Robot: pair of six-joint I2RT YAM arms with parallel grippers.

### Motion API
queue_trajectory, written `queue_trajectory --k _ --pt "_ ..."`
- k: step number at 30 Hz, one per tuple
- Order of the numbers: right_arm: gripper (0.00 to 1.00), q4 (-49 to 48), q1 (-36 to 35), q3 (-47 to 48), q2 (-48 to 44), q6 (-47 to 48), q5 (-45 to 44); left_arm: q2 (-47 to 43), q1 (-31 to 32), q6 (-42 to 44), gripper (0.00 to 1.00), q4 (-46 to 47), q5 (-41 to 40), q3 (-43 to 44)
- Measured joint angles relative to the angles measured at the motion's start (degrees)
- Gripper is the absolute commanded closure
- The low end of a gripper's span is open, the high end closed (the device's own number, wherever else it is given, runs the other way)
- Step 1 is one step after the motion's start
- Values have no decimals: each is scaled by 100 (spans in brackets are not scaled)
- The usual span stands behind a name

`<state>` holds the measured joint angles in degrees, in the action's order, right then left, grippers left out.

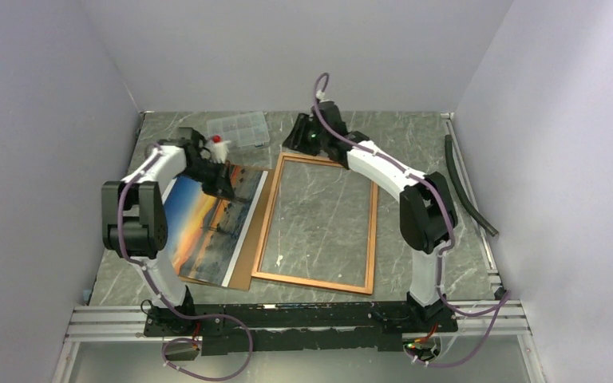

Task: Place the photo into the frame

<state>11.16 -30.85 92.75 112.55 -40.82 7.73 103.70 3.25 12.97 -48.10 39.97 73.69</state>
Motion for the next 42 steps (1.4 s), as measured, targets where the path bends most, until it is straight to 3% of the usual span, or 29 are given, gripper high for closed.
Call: queue_trajectory --k 3,6,8,13,16,22,29,35,42 --pt "51 4 -483 17 17 -33 -90 -116 -678 286 90 -433 0 450" --pt "50 33 -1093 81 240 -109 -146 -245 -1539 649 71 -833 -83 901" --pt "46 42 -1445 181 496 -188 -144 -313 -2063 911 65 -1051 -173 1088" --pt "46 184 -2002 181 986 -387 -125 -319 -3453 1530 64 -1414 -444 1187" --pt "46 227 -2013 24 1005 -472 -133 -313 -3930 1843 64 -1464 -616 1019" --pt "47 -15 -1950 -730 881 -640 -142 -313 -3993 2245 64 -1615 -732 415" --pt "46 -17 -2000 -1283 553 -640 -223 -326 -3976 2391 64 -1626 -828 365" --pt "44 31 -2059 -1353 437 -699 -282 -326 -4074 2371 65 -1451 -1049 367" --pt "44 0 -2155 -1187 474 -1047 -114 -120 -4098 2138 69 -605 -1663 339"
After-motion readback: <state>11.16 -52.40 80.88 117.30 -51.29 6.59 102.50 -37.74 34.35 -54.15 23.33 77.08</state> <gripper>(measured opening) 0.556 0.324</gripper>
